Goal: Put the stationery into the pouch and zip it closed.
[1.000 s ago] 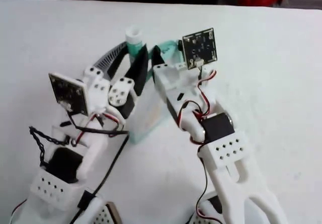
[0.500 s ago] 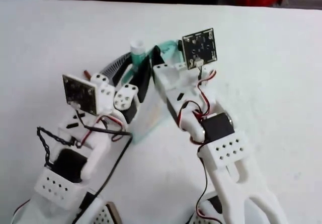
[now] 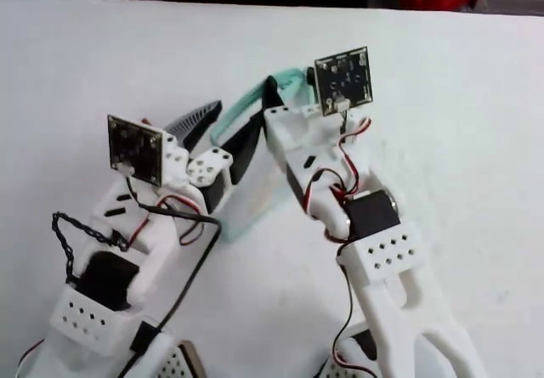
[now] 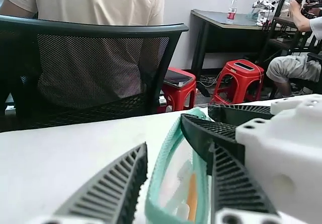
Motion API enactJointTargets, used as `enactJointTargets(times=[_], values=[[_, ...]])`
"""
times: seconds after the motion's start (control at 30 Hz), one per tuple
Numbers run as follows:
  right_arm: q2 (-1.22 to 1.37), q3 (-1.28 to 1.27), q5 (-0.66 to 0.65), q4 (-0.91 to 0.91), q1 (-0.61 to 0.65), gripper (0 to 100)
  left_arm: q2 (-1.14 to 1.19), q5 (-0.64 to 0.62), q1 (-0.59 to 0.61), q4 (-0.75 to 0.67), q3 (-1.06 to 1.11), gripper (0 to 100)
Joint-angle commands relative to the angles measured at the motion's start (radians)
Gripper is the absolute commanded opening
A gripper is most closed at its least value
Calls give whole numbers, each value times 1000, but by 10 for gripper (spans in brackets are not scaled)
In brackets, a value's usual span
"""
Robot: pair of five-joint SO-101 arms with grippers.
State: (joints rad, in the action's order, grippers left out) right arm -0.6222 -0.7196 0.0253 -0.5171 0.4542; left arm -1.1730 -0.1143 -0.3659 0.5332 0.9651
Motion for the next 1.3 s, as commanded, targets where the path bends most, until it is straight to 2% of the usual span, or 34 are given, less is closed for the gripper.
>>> enactJointTargets(times=[0.0,0.17,0.37,0.77,1.07,1.27], values=[[21,-74,-3,-7,5,205,-16,-8,-18,-2,-55,212],[21,-74,-3,-7,7,205,-12,-12,76,11,-75,214],[21,-74,-3,-7,5,205,47,-12,223,170,-230,214],[21,-77,-3,-7,4,205,782,-21,415,396,-732,211],[21,-77,-3,-7,4,205,1282,-420,510,430,-924,211],[21,-77,-3,-7,4,205,1604,-505,512,430,-1082,211]])
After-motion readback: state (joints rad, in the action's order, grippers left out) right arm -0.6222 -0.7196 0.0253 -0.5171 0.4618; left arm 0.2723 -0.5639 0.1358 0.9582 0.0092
